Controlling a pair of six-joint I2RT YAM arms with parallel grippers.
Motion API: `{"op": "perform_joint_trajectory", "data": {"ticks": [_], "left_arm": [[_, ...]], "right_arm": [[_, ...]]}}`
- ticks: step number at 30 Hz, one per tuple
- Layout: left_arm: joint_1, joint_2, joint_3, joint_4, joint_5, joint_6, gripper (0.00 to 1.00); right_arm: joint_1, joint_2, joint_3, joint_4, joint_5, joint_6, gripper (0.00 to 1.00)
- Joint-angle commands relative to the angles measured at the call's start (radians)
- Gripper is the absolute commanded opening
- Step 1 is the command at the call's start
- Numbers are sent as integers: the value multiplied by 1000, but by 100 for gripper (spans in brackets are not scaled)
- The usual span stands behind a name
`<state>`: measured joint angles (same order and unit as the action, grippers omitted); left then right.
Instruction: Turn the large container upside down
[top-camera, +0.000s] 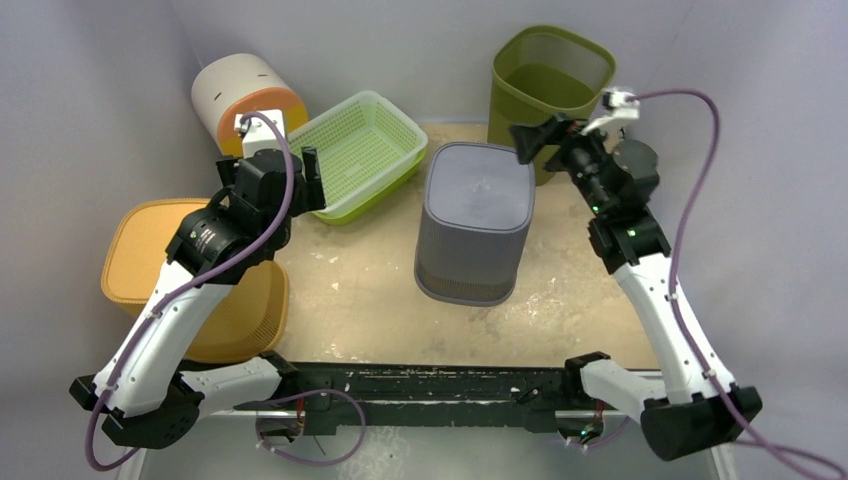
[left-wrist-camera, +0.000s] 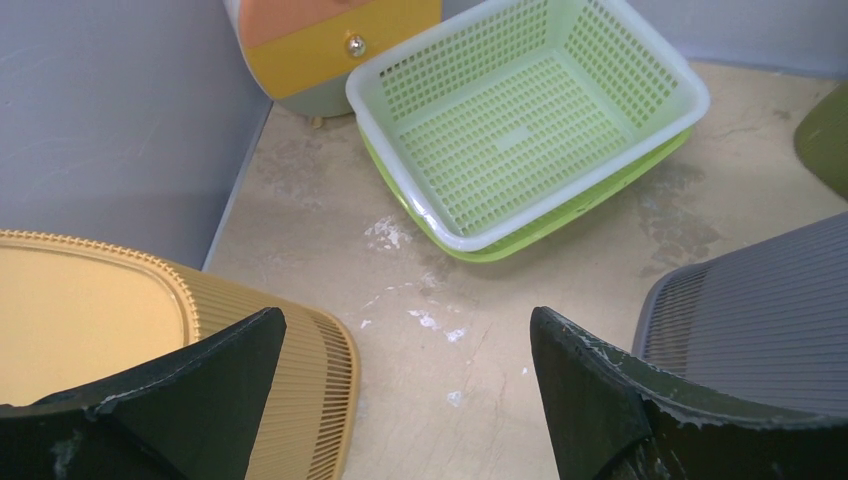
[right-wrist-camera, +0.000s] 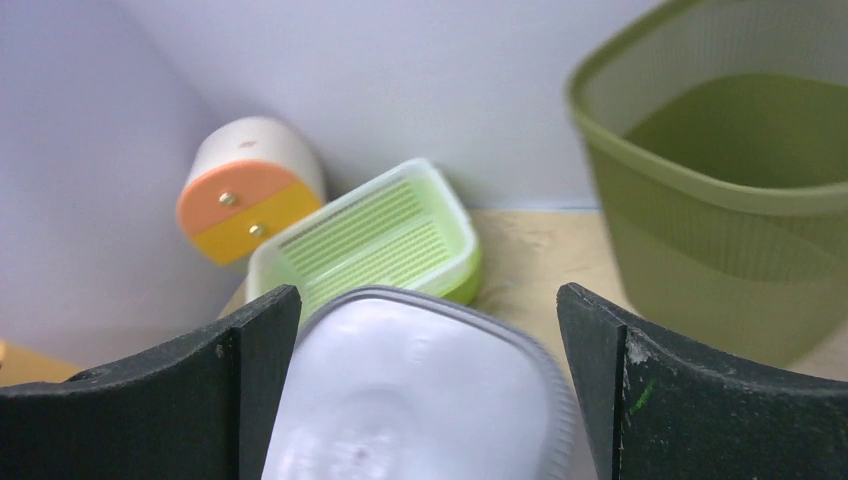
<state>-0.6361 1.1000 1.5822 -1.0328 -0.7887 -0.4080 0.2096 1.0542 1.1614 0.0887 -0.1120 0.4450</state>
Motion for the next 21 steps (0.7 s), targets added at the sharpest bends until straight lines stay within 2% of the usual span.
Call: {"op": "perform_joint_trajectory", "data": {"ticks": [1,6,11,21], "left_arm": [[-2,-8,80,45,6,7,90],[-2,-28,77,32,-1,8,90],[-2,-54,88,19,-3,10,90],[-1,-70,107,-10,-7,11,90]], "right_arm": [[190,128,137,-90,125,-89,100],[406,286,292,-88,197,-123,100],[554,439,423,-94,236,-137,100],[678,650,545,-99,274,-125,100]]}}
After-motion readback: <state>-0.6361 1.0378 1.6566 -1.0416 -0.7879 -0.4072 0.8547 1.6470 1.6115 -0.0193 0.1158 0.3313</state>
